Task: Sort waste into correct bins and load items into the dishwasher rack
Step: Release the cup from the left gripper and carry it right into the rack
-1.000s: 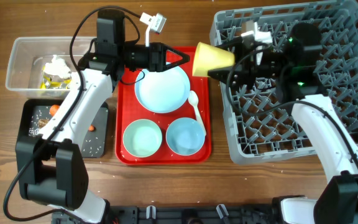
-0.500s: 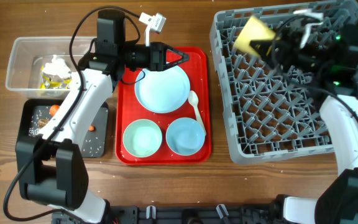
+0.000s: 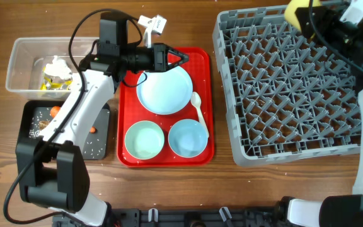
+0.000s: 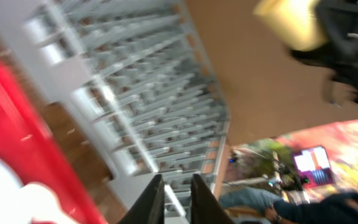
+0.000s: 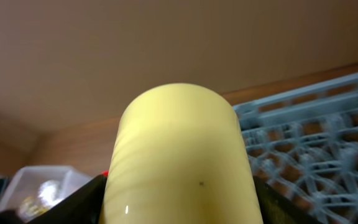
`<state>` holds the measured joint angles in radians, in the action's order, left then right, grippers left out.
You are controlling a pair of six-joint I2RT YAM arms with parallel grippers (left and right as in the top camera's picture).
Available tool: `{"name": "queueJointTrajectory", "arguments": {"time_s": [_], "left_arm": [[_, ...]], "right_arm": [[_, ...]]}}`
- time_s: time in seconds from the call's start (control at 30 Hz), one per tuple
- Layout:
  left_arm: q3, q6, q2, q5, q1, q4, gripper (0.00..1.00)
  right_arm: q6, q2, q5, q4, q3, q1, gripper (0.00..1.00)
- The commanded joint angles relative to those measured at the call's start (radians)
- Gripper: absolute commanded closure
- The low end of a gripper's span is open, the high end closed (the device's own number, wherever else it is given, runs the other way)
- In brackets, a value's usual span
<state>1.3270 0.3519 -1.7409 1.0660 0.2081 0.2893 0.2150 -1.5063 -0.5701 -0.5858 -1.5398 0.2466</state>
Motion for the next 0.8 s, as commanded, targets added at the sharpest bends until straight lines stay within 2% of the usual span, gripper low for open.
{"name": "queueJointTrajectory", "arguments": {"time_s": [0.0, 0.13, 0.4, 0.53, 0.77], "left_arm": [[0.001, -0.005, -0.01, -0.176, -0.006, 0.058, 0.89], [0.001, -0.005, -0.01, -0.28, -0.005, 0.095, 0.86], [0.001, -0.005, -0.01, -0.344, -0.005, 0.147, 0.86], [0.001, -0.006, -0.01, -0.377, -0.005, 0.186, 0.91], [0.001, -0.008, -0.01, -0.409, 0.004, 0.207, 0.92]], "right_arm": [[-0.103, -0.012, 0.162, -0.125, -0.082, -0.008, 0.49], [-0.137, -0.094, 0.303, -0.262, -0.15, -0.057, 0.52], [-0.204, -0.293, 0.503, -0.273, -0.194, -0.191, 0.56], [-0.216, -0.369, 0.503, -0.246, -0.194, -0.197, 0.58], [-0.239, -0.426, 0.404, -0.261, -0.193, -0.197, 0.6]]}}
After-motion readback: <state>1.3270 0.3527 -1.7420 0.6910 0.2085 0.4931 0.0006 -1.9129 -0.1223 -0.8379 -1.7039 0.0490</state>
